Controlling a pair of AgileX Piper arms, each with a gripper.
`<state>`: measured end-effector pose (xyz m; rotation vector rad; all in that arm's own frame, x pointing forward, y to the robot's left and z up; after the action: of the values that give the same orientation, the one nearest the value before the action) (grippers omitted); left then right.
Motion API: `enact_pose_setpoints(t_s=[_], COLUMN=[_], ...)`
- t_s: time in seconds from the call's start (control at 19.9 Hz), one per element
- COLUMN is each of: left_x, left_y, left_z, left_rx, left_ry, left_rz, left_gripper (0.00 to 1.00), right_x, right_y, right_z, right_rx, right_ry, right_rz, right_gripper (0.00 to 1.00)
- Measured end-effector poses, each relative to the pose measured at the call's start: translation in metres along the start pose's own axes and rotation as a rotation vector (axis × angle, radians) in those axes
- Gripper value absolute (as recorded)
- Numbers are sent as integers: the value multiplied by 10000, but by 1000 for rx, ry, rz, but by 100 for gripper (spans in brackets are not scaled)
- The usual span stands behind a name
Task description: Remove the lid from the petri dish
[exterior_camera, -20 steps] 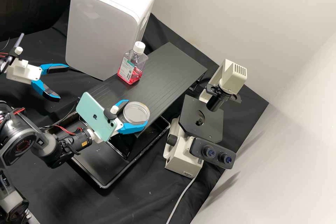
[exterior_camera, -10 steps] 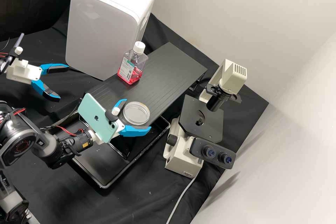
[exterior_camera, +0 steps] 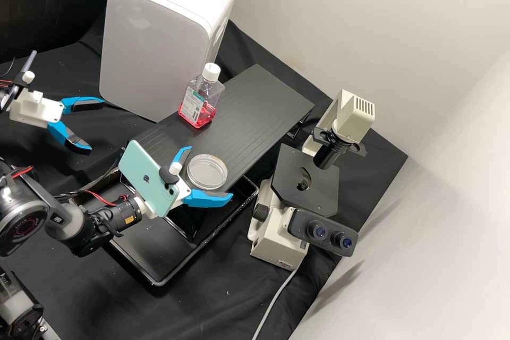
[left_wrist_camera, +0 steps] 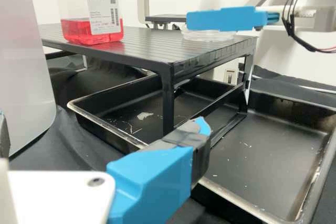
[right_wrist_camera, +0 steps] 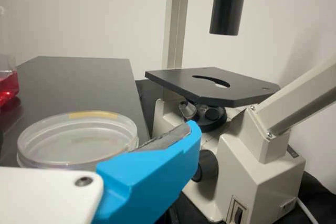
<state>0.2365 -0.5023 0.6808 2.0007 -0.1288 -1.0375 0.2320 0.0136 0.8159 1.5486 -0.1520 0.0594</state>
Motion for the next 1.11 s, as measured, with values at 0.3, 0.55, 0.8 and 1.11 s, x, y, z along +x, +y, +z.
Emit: enact_pose_setpoints(t_s=[0.3, 0.55, 0.8, 1.11], left_x=[2, 2, 2, 2], left_y=[-1, -1, -1, -1], left_z=[7, 7, 7, 5], left_rx=[0, 0, 0, -1], left_ry=[-2, -2, -2, -1], left_rz=[0, 0, 0, 0], left_gripper=[100, 100, 100, 100], right_x=[-11, -12, -8, -1], right_y=[32, 23, -16, -52], right_z=[-19, -28, -31, -6], right_rx=[10, 11, 10, 15], right_ry=[0, 4, 5, -16], right_rz=[20, 17, 0, -7], right_gripper=[100, 100, 100, 100])
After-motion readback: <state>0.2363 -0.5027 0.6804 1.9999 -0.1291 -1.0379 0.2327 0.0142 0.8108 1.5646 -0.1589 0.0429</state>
